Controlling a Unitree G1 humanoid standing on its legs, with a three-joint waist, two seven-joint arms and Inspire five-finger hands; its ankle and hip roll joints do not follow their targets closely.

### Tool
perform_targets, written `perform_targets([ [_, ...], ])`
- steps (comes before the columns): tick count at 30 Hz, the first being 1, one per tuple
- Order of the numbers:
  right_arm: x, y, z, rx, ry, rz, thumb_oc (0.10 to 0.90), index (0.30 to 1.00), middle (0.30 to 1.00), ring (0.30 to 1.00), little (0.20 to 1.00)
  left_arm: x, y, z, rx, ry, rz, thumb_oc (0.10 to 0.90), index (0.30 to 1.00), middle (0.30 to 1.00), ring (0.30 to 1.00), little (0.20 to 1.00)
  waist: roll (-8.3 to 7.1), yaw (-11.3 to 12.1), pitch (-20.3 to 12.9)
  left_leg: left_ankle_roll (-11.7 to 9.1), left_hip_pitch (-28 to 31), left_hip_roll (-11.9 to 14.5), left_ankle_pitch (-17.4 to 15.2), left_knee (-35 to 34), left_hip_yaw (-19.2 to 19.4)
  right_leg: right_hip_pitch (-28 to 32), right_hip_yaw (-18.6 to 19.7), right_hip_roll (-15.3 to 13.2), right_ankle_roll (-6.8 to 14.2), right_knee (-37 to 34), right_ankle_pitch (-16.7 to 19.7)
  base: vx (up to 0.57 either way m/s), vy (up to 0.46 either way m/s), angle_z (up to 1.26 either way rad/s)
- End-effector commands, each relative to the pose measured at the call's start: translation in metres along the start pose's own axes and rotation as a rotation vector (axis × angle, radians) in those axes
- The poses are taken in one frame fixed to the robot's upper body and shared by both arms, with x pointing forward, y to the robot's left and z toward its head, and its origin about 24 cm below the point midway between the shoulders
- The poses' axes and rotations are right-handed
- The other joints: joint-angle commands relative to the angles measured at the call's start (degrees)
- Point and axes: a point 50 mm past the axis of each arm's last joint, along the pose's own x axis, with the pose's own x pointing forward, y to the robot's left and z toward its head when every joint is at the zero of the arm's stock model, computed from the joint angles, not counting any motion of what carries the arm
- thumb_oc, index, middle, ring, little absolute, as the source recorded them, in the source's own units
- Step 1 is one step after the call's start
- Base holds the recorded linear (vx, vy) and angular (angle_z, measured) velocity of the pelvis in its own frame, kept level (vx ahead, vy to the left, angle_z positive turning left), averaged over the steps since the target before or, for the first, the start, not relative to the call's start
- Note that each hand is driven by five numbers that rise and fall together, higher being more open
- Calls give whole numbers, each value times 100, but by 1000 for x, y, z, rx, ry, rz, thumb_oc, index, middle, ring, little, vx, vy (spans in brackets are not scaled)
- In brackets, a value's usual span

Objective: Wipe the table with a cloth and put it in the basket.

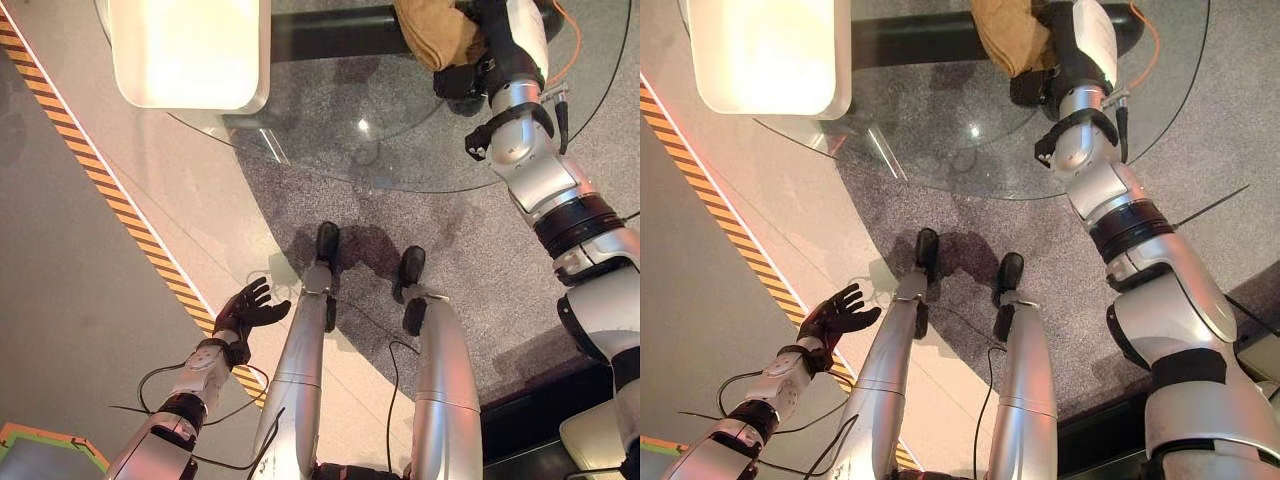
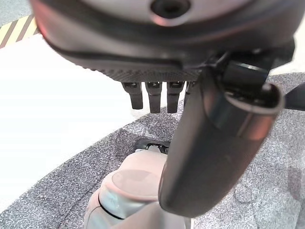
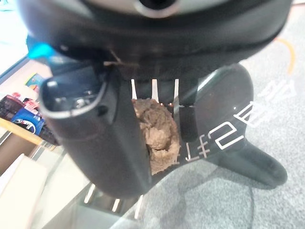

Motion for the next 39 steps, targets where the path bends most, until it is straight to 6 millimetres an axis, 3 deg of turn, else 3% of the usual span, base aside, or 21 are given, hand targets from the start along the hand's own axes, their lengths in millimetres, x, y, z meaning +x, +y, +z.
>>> perform_targets([
  [1, -17, 42, 26, -25, -155, 205, 100, 300, 300, 300, 200, -5, 6, -13, -7, 22, 61, 800, 900, 900, 900, 900, 75, 24, -132, 315, 173, -131, -825, 551, 421, 221, -259, 62, 23, -615, 257, 0, 0, 0],
  [9, -31, 66, 29, 19, -165, 306, 100, 300, 300, 300, 200, -3, 3, -10, -43, -2, 81, 800, 900, 900, 900, 900, 73, 6, -132, 314, 172, -131, -803, 535, 448, 217, -235, 94, 25, -610, 244, 0, 0, 0],
  [17, -48, 85, 48, 97, -232, 415, 100, 300, 300, 300, 200, 0, -2, -4, -52, -17, 79, 800, 900, 900, 900, 900, 23, -23, -132, 311, 152, -139, -769, 528, 454, 195, -242, 118, 31, -628, 279, 0, 0, 0],
  [26, -54, 93, 48, 164, -217, 379, 100, 300, 300, 300, 200, 2, -2, 7, -169, -101, 96, 800, 900, 900, 900, 900, 51, -31, -132, 313, 194, -149, -762, 533, 452, 214, -198, 141, 28, -576, 242, 0, 0, 0],
  [33, -46, 83, 36, 214, -152, 267, 100, 300, 300, 300, 200, 2, -1, 36, -330, -278, 146, 800, 900, 900, 900, 900, 132, -3, -132, 313, 237, -172, -763, 532, 415, 213, -163, 133, 27, -492, 206, 0, 0, 0],
  [38, -40, 69, 26, 283, -114, 138, 100, 300, 300, 300, 200, -5, 26, 88, -565, -528, 331, 800, 900, 900, 900, 900, 115, 28, -132, 311, 264, -193, -792, 545, 371, 246, -168, 122, 27, -420, 141, -14, -16, 1],
  [39, -38, 64, 26, 295, -121, 99, 100, 300, 300, 300, 200, -9, 36, 106, -620, -603, 394, 800, 900, 900, 900, 900, 104, 44, -132, 337, 135, -188, -594, 470, 375, 144, -236, 113, -22, -508, 329, -72, -52, 2],
])
